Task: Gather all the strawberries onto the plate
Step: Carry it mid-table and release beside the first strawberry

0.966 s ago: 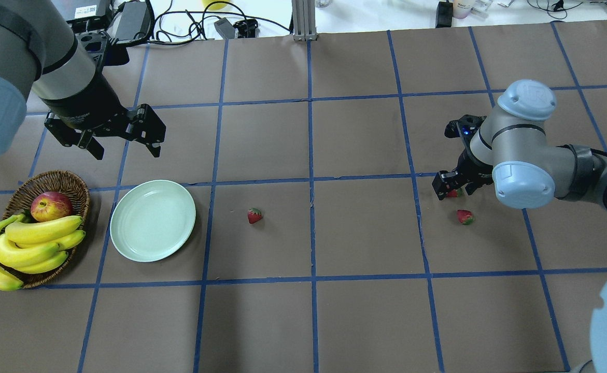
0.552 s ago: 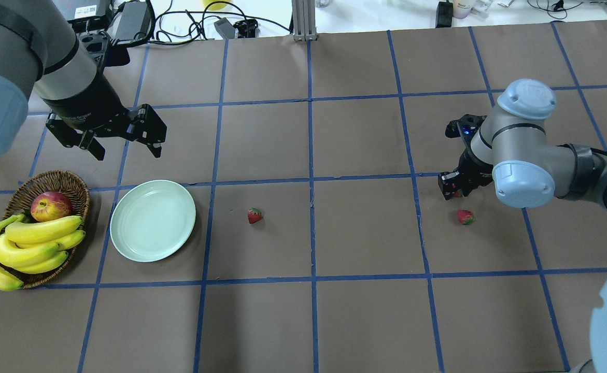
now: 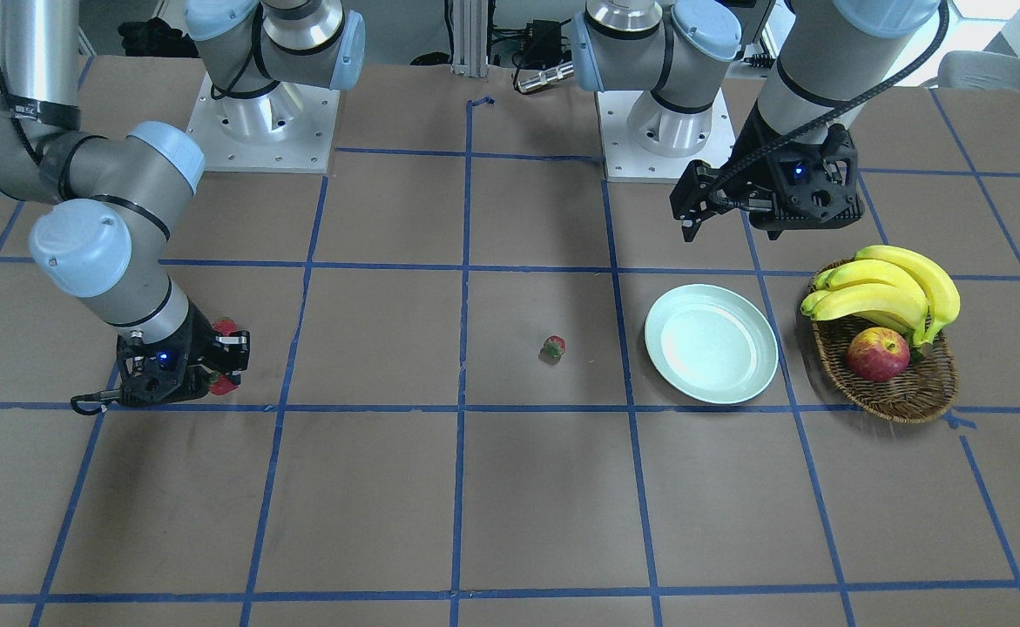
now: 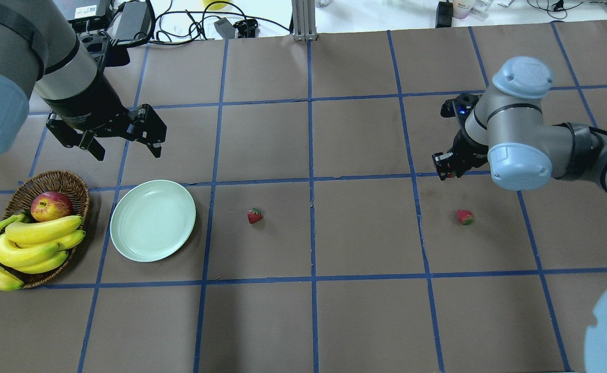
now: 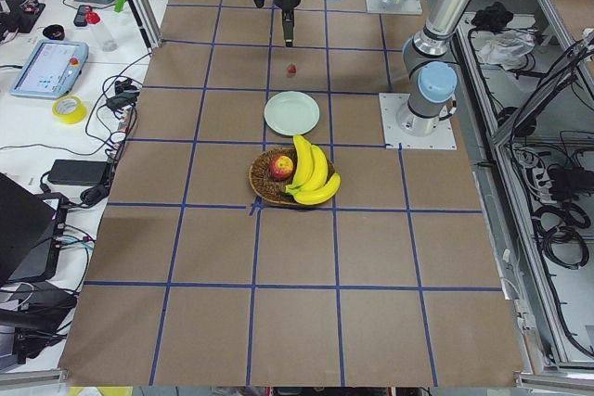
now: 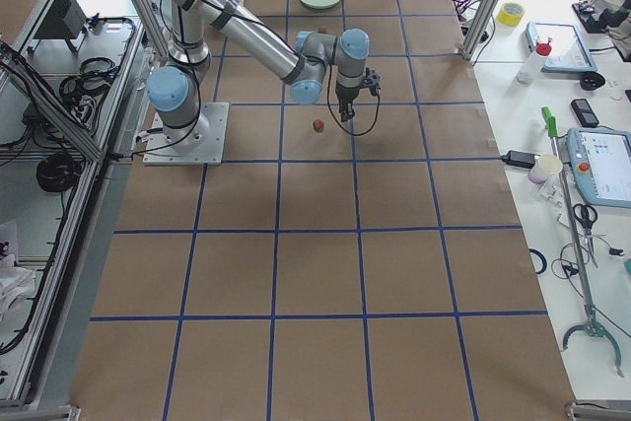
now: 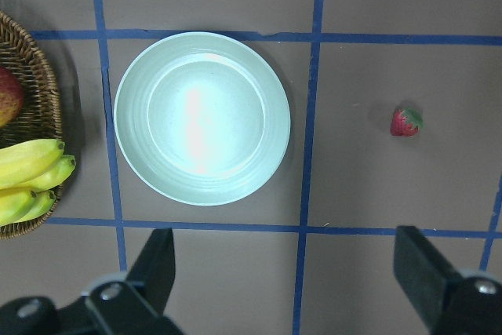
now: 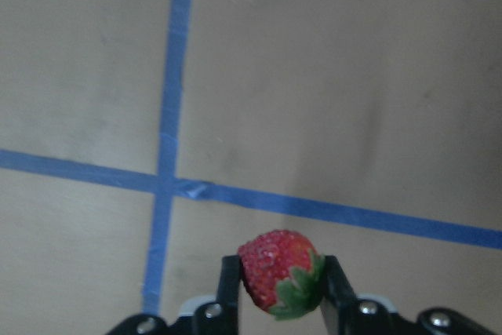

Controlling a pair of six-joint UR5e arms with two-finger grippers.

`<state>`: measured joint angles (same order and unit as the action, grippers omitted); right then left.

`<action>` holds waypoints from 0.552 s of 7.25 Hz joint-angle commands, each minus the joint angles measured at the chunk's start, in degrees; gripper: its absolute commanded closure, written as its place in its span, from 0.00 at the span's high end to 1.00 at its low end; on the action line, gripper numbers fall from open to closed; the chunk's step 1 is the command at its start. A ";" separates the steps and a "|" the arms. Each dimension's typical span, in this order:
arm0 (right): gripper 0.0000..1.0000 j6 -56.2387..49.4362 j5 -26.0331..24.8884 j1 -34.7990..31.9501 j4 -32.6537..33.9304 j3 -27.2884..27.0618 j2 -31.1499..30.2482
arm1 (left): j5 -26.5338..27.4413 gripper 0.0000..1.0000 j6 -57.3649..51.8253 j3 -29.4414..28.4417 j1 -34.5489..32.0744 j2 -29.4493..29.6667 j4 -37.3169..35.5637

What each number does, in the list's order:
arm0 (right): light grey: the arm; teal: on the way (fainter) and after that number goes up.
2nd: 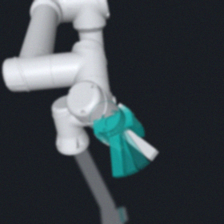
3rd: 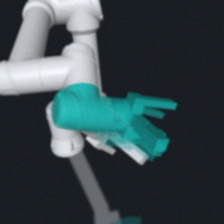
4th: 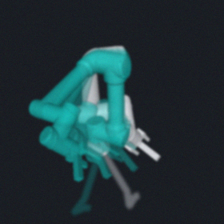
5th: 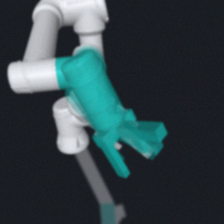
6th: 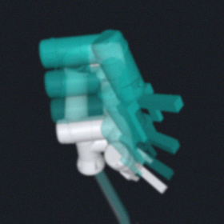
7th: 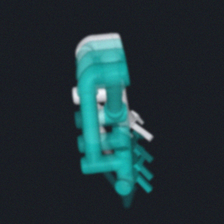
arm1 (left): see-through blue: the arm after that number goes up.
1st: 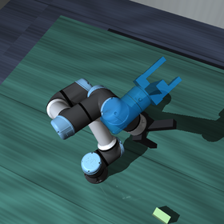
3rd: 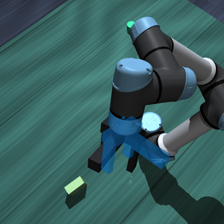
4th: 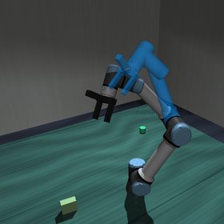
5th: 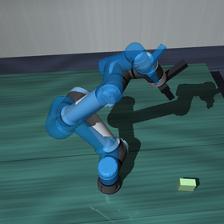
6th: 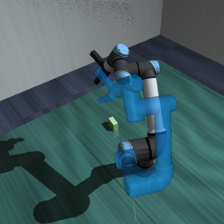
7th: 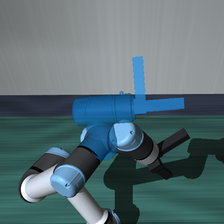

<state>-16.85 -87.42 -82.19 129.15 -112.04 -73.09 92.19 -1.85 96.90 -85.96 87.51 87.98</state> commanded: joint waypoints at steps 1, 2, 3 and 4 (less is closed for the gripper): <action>0.16 15.96 0.32 -12.05 -3.10 6.20 0.32 | 0.10 1.00 0.00 0.04 0.00 0.03 0.00; 0.16 24.23 0.32 -18.21 -2.60 6.48 1.54 | 0.10 1.00 0.00 0.04 0.00 0.03 0.00; 0.16 27.97 0.15 -22.27 -1.72 7.79 2.77 | 0.10 1.00 0.00 0.04 0.00 0.03 0.00; 0.16 34.79 0.23 -25.79 -1.71 9.37 3.91 | 0.01 1.00 0.00 0.13 0.00 0.29 -0.17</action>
<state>10.05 -87.19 -102.83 127.15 -104.49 -70.63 92.26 -1.84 96.97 -85.96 87.62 87.94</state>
